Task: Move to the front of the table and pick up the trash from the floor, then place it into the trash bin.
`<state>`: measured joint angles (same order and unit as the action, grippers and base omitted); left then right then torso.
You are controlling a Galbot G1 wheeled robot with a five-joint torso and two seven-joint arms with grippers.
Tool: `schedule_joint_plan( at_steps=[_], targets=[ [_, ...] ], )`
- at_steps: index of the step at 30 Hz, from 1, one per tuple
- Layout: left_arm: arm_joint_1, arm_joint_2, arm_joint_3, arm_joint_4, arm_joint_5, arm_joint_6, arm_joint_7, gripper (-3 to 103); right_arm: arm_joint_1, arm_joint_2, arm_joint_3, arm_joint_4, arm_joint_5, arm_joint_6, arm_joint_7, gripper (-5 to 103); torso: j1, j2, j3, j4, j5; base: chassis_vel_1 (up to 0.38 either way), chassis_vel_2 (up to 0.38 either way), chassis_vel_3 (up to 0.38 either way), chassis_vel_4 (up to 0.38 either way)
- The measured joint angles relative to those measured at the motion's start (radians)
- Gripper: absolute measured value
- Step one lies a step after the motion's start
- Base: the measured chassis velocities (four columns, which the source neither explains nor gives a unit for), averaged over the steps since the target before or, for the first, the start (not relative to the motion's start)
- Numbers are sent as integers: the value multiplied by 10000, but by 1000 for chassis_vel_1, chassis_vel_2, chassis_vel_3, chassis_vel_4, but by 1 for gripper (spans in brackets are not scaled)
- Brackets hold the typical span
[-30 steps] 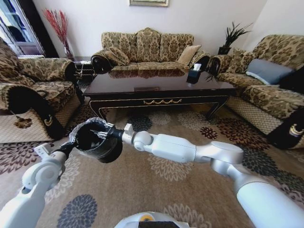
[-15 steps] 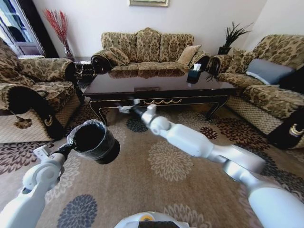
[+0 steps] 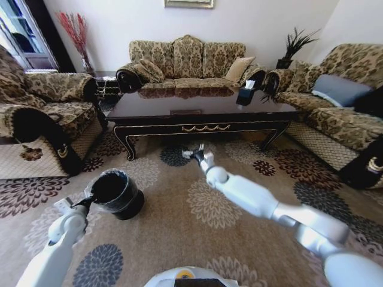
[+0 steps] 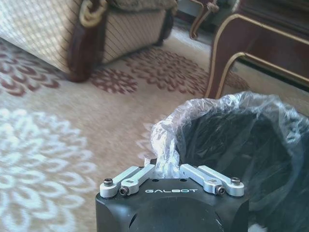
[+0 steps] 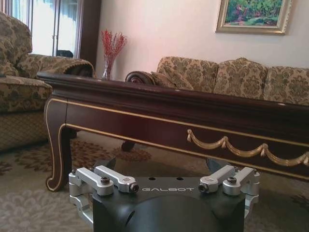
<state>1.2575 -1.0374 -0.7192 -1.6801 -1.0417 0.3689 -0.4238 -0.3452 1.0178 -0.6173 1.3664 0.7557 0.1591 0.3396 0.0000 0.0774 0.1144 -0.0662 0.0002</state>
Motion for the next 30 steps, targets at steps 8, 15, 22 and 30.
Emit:
schedule_joint_plan(
  at_steps=[8, 15, 22, 30],
  targets=[
    [-631, -238, 658, 665, 302, -121, 86, 4, -308, -36, 343, -213, -150, 30, -10, 100, 0, 0, 0, 16, -1, 0, 0, 0, 0],
    [-892, -341, 997, 827, 310, -128, 111, 4, -388, 9, 393, -331, -184, 33, -50, 100, 0, 0, 0, 11, -1, 0, 0, 0, 0],
    [-969, -383, 1293, 1019, 470, -109, 110, 2, -516, 68, 442, -336, -216, 33, -65, 100, 0, 0, 0, 12, -2, 0, 0, 0, 0],
    [-878, -398, 1397, 925, 395, -29, 100, 23, -576, 51, 527, -304, -233, 28, -66, 100, 0, 0, -2, 11, 1, 0, 0, 0, 0]
  ],
)
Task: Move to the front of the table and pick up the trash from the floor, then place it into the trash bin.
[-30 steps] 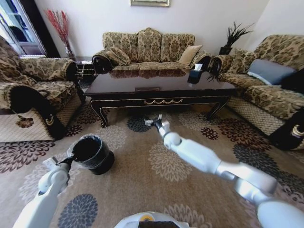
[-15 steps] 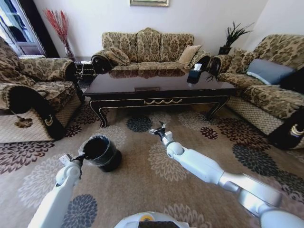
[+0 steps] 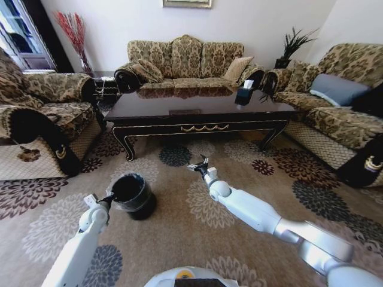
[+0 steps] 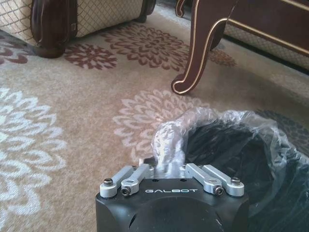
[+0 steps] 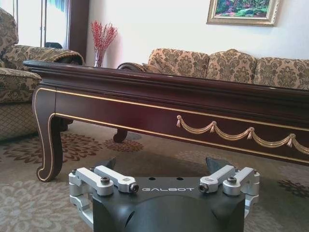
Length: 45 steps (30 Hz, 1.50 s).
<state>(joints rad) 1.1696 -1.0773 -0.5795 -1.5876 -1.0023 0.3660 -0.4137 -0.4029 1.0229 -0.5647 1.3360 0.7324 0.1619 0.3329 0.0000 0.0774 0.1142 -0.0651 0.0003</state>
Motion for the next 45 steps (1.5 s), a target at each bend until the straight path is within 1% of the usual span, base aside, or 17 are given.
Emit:
schedule_joint_plan(
  at_steps=[4, 5, 8, 12, 15, 17, 18, 21, 23, 27, 29, 32, 33, 36, 38, 40, 45],
  targets=[
    [412, 125, -172, -593, -38, 111, -17, 39, -34, -8, 53, 47, 0, -10, 9, 100, 0, 0, 0, -1, -3, 0, 0, 0, 0],
    [412, 125, -172, -593, -38, 111, -17, 39, -34, -8, 53, 47, 0, -10, 9, 100, 0, 0, 0, -1, -3, 0, 0, 0, 0],
    [1128, 383, -644, -1718, 22, 208, -70, 55, -49, 4, 125, 52, 0, -14, 10, 100, 0, 0, 0, 1, -4, 0, 0, 0, 0],
    [2009, 668, -1440, -2983, 359, 123, -106, 66, -114, 45, 247, 54, -18, -15, 6, 100, 0, 0, 0, 4, -2, 0, 0, 0, 0],
    [2852, 825, -2535, -3999, 1418, -230, 121, 82, -425, -41, 742, 274, -28, -17, 74, 100, 0, 0, 0, 4, 1, 0, 0, 0, 0],
    [3003, 805, -2732, -4116, 1699, -332, 180, 82, -491, -99, 884, 345, -15, -21, 110, 100, 0, 0, 1, 2, -1, 0, 0, 0, 0],
    [3144, 766, -2909, -4200, 2010, -451, 231, 88, -546, -172, 1051, 425, 11, -27, 150, 100, 0, 0, 1, 1, -2, 0, 0, 0, 0],
    [3721, 636, -3565, -4216, 4134, -1480, 767, 99, -720, -539, 1737, 725, 90, -29, 183, 100, 0, 0, 1, 2, -3, 0, 0, 0, 0],
    [3868, 626, -3749, -4239, 4498, -1671, 1025, 99, -783, -646, 1955, 796, 115, -29, 169, 100, 0, 0, 1, 4, -3, 0, 0, 0, 0],
    [4839, 453, -4880, -5073, 4634, -2099, 2185, 100, -1579, -1281, 3479, 1385, 152, 208, -354, 100, 0, 0, 2, -1, 3, 0, 0, 0, 0],
    [5113, 379, -5142, -5275, 4585, -2179, 2406, 100, -1772, -1411, 3869, 1566, 93, 216, -453, 100, 0, 1, 1, 0, 6, 0, 0, 0, 0],
    [6204, 2, -6161, -5843, 4577, -2744, 3288, 100, -3704, -1990, 6429, 3014, -388, -34, -842, 100, 0, 1, 0, 4, 4, 0, 0, 0, 0],
    [6204, 2, -6161, -5843, 4577, -2744, 3288, 100, -3704, -1990, 6429, 3014, -388, -34, -842, 100, 0, 1, 0, 4, 4, 0, 0, 0, 0],
    [6437, -375, -6512, -6145, 4494, -2912, 3460, 100, -5897, -2043, 8841, 4262, -1201, -274, -957, 100, -1, 1, -1, -6, -5, 0, 0, 0, 0],
    [6436, -448, -6522, -6243, 4472, -2914, 3478, 100, -6379, -1979, 9343, 4546, -1383, -280, -965, 100, -1, 2, -1, -4, 0, 0, 0, 0, 0],
    [6378, -774, -6346, -6636, 4503, -2915, 3569, 100, -7879, -1690, 10667, 5340, -1576, -317, -950, 100, -1, 1, -1, -4, 1, 0, 0, 0, 0],
    [6157, -1256, -5598, -7059, 4966, -2911, 3700, 100, -9677, -1129, 11975, 6574, -1680, -502, -850, 100, -1, 1, 0, -2, -3, 0, 0, 0, 0]
  ],
)
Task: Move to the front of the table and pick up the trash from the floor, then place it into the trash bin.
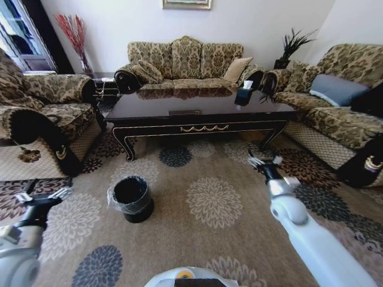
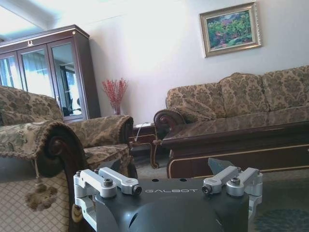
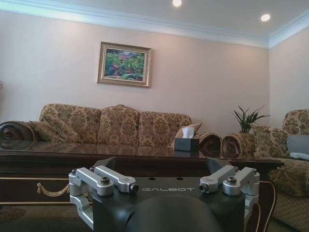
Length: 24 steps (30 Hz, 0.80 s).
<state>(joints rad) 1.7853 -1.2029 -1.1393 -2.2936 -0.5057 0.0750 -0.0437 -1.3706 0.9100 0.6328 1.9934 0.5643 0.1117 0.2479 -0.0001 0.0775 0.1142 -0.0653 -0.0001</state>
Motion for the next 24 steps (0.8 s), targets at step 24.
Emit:
schedule_joint_plan(
  at_steps=[24],
  targets=[
    [-181, -788, 434, -150, 1091, -608, 482, 100, -3788, 2867, 1495, 1918, -2679, 1362, -2327, 100, 0, -2, 2, 4, 0, 0, 0, 0, 0]
  ],
)
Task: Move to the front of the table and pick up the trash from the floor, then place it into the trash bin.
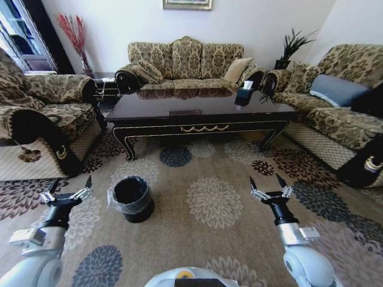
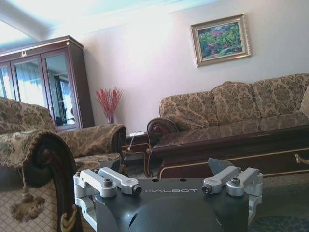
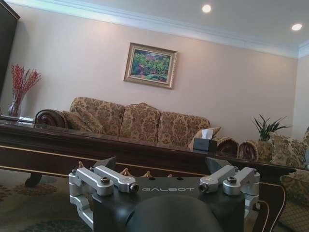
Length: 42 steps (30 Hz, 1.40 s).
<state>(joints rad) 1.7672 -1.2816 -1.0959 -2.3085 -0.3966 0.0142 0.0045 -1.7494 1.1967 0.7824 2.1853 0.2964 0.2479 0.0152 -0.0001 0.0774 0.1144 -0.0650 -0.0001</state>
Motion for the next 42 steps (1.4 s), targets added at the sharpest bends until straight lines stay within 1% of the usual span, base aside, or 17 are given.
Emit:
schedule_joint_plan(
  at_steps=[1, 4, 5, 8, 13, 16, 17, 19, 20, 22, 24, 26, 29, 31, 34, 38, 42],
  targets=[
    [0, 0, 0, 0, 0, 0, 0, 100, 0, 0, 0, 0, 0, 0, 0, 100, 0, 0, 0, 0, 0, 0, 0, 0, 0],
    [137, -125, -57, 106, 556, -642, 185, 100, -136, 167, 23, 59, -8, 35, -59, 100, 0, 0, 0, 1, 0, 0, 0, 0, 0],
    [182, -164, -61, 132, 636, -772, 223, 100, -174, 179, 36, 90, -27, 60, -99, 100, 1, 0, 0, 2, -1, 49, -38, -43, 52],
    [234, -180, -61, 132, 601, -811, 230, 100, -203, 184, 57, 114, -95, 89, -159, 100, 1, 0, 0, -1, 0, 53, -62, -43, 64],
    [366, -67, -106, 14, 217, -727, 227, 100, -199, 232, 53, 123, -218, 142, -213, 100, 1, 0, 2, 1, -1, 95, -165, -123, 158],
    [433, -29, 92, -231, -325, -383, 204, 100, -179, 276, -45, 82, -222, 198, -272, 100, 1, 0, 0, 0, 2, 157, -263, -191, 270],
    [433, -29, 92, -231, -325, -383, 204, 100, -179, 276, -45, 82, -222, 198, -272, 100, 1, 0, 0, 0, 2, 175, -281, -221, 287],
    [458, -17, 269, -381, -730, -176, 172, 100, -180, 301, -104, 64, -221, 271, -389, 100, 1, 0, 0, 0, 1, 222, -316, -226, 328],
    [474, 7, 395, -463, -1089, -75, 166, 100, -174, 315, -149, 38, -219, 321, -453, 100, 0, 0, -1, -1, 3, 229, -335, -232, 341],
    [537, 28, 538, -528, -1430, -8, 173, 100, -131, 319, -193, -5, -191, 382, -502, 100, 0, 0, -1, -1, 0, 245, -349, -273, 340],
    [581, 23, 603, -539, -1506, 5, 190, 100, -115, 320, -206, -26, -183, 395, -512, 100, 1, 0, 0, -1, -1, 246, -353, -288, 340],
    [704, -46, 732, -571, -1530, 17, 241, 100, -70, 320, -231, -72, -168, 434, -529, 100, 1, 0, 0, 0, 5, 263, -361, -261, 359],
    [818, -105, 775, -573, -1359, 4, 294, 100, -54, 318, -238, -103, -147, 465, -532, 100, 1, 0, 0, 1, -3, 278, -387, -282, 380],
    [967, -120, 766, -648, -1200, -22, 324, 100, -31, 293, -237, -136, -114, 504, -555, 100, -1, 1, -3, 0, 7, 310, -398, -300, 409],
    [1102, -128, 754, -760, -1147, -30, 328, 100, 2, 259, -226, -163, -85, 537, -602, 100, 1, 0, 0, 1, -1, 322, -407, -318, 403],
    [1217, -161, 771, -859, -980, -41, 330, 100, 71, 205, -198, -220, -22, 568, -627, 100, 0, 1, -2, 0, 4, 314, -398, -332, 389],
    [1311, -187, 783, -886, -822, -74, 330, 100, 168, 91, -145, -323, 77, 591, -645, 100, 0, 1, -1, 1, -1, 314, -401, -315, 394]
  ],
)
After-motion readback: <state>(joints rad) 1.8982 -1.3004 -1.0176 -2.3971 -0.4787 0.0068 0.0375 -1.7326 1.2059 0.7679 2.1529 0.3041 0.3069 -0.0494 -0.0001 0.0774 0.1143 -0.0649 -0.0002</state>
